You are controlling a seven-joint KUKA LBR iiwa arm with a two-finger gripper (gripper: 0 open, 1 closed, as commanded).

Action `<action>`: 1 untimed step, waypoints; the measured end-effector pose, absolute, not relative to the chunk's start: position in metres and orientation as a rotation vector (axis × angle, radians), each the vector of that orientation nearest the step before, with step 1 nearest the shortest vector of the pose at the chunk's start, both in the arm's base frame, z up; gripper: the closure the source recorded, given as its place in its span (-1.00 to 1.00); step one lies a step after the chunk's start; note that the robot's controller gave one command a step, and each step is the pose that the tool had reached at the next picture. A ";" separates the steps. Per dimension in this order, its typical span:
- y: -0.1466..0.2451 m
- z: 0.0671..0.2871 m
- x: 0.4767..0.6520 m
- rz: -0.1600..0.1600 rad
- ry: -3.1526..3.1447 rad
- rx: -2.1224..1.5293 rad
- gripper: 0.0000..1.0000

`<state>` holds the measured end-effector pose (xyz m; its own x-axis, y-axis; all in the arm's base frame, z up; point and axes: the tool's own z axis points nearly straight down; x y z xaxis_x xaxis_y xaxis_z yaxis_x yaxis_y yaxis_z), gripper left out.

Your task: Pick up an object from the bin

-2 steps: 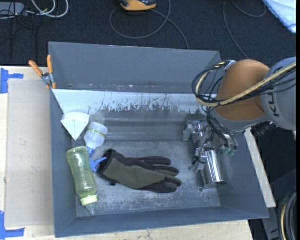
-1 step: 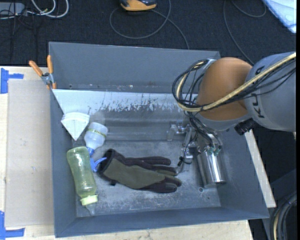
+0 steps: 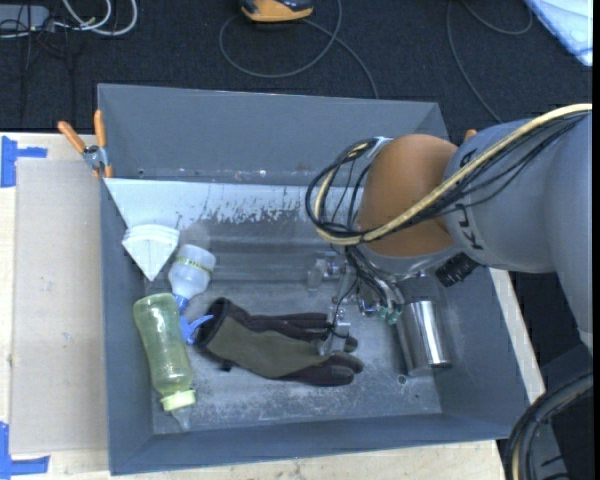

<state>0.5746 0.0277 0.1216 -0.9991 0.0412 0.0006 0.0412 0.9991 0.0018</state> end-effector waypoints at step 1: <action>0.045 0.067 0.573 -0.002 -3.129 0.110 -1.00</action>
Offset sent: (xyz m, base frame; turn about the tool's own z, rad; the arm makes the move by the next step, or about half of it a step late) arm -0.0262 0.0243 -0.0516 -0.0583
